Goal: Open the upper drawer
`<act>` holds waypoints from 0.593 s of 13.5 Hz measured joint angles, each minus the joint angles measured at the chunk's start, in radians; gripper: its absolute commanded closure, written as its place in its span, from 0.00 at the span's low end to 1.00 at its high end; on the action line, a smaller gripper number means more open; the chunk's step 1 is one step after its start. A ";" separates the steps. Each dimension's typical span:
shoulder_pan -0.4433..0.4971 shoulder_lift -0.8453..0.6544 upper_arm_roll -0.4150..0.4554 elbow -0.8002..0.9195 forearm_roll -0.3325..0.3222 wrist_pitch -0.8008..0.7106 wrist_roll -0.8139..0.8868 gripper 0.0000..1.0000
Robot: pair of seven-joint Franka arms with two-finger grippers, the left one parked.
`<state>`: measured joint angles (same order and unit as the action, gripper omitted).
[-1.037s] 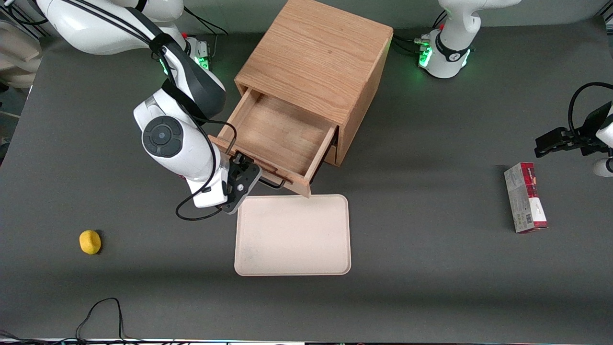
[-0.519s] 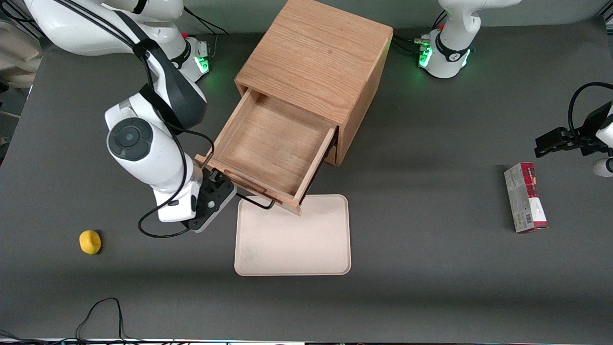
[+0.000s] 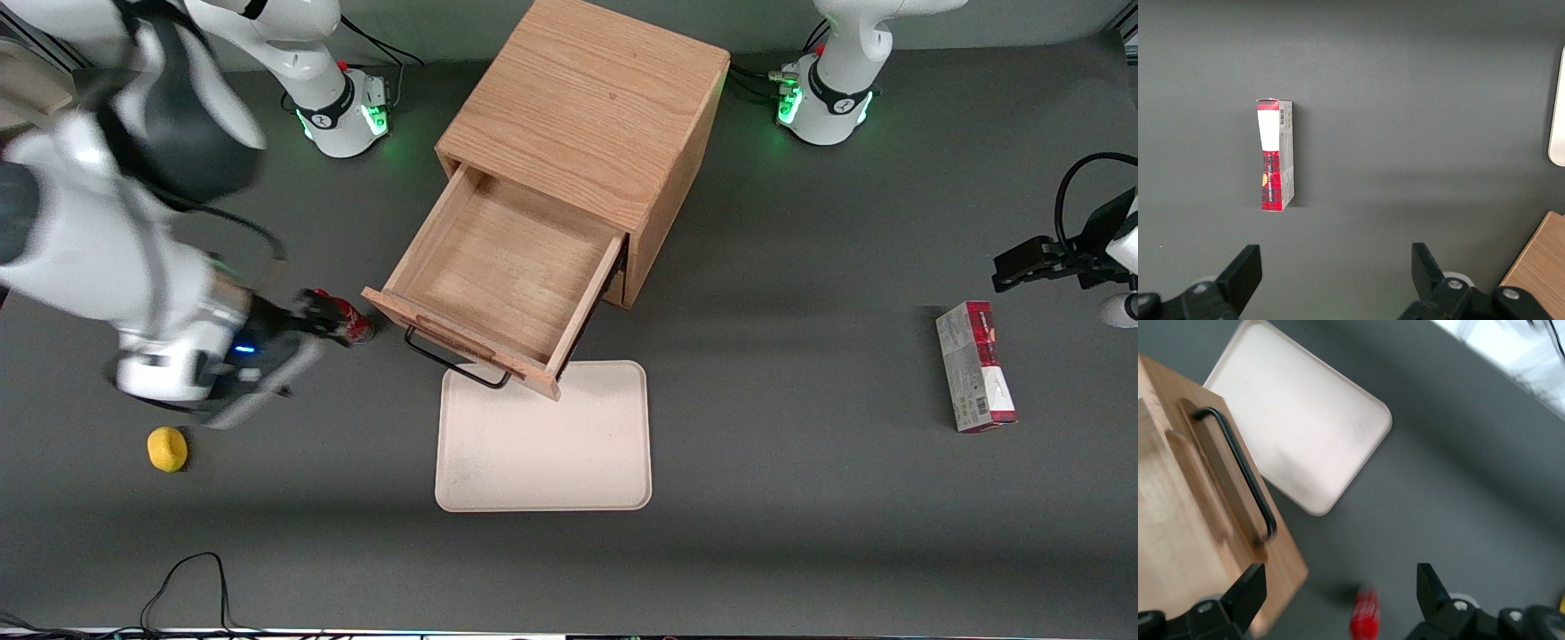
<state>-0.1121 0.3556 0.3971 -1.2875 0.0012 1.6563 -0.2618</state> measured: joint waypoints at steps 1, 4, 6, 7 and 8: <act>-0.006 -0.053 -0.074 -0.023 0.045 -0.037 0.032 0.00; -0.014 -0.235 -0.214 -0.218 0.076 -0.050 0.190 0.00; -0.013 -0.381 -0.232 -0.415 0.076 0.002 0.288 0.00; -0.012 -0.460 -0.232 -0.508 0.068 0.022 0.310 0.00; -0.010 -0.525 -0.232 -0.575 0.043 0.029 0.324 0.00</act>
<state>-0.1217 -0.1694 0.1651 -1.8622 0.0441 1.6855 0.0618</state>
